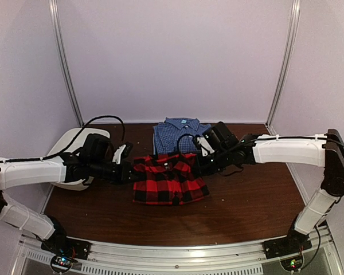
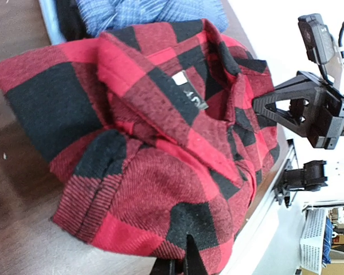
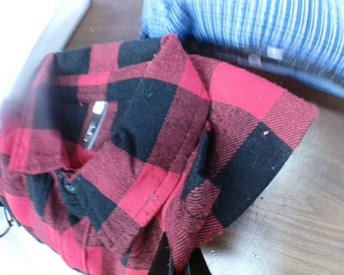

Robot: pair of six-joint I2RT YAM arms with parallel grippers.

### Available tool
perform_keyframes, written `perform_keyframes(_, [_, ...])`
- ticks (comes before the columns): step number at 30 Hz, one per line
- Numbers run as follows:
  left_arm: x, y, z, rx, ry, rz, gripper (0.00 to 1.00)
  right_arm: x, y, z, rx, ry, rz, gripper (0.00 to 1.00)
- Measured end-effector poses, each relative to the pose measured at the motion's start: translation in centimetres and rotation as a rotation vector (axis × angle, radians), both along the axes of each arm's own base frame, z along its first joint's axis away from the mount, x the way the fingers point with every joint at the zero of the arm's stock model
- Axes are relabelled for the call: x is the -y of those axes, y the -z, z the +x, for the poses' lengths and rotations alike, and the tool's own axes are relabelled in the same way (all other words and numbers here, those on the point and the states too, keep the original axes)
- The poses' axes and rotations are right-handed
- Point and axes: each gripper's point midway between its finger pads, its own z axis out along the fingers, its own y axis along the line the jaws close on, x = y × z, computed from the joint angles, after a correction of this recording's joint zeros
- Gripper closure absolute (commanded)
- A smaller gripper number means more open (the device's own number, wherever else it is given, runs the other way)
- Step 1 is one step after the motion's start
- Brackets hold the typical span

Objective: Fold and stack the long sleeve shirts
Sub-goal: Pick up the square-folded shirt from the center of the board, then place the square-folded shirt on the square-folded shirt.

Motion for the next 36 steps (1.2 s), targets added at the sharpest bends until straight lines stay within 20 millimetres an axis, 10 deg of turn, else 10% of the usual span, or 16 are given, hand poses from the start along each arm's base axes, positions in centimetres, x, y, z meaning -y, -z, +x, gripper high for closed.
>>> perform_keyframes(12, [4.0,-10.6,4.8,0.191,0.027,-0.12,1.0,2.7,-8.6,5.6,0.202,0.082,-0.003,1.0])
perform_keyframes(19, [7.3,-10.8,11.4,0.213,0.014,-0.092,1.0,5.7,-12.3,12.5,0.304,0.182,0.0,1.0])
perform_keyframes(27, [7.7,-6.2,19.5,0.14,-0.077,-0.07,1.0,8.0,-8.7,18.7,0.272,0.248,-0.029,1.0])
perform_keyframes(36, [7.4,-3.7,22.8,0.098,-0.106,-0.078,1.0,8.3,-4.1,23.3,0.219,0.273,-0.056,1.0])
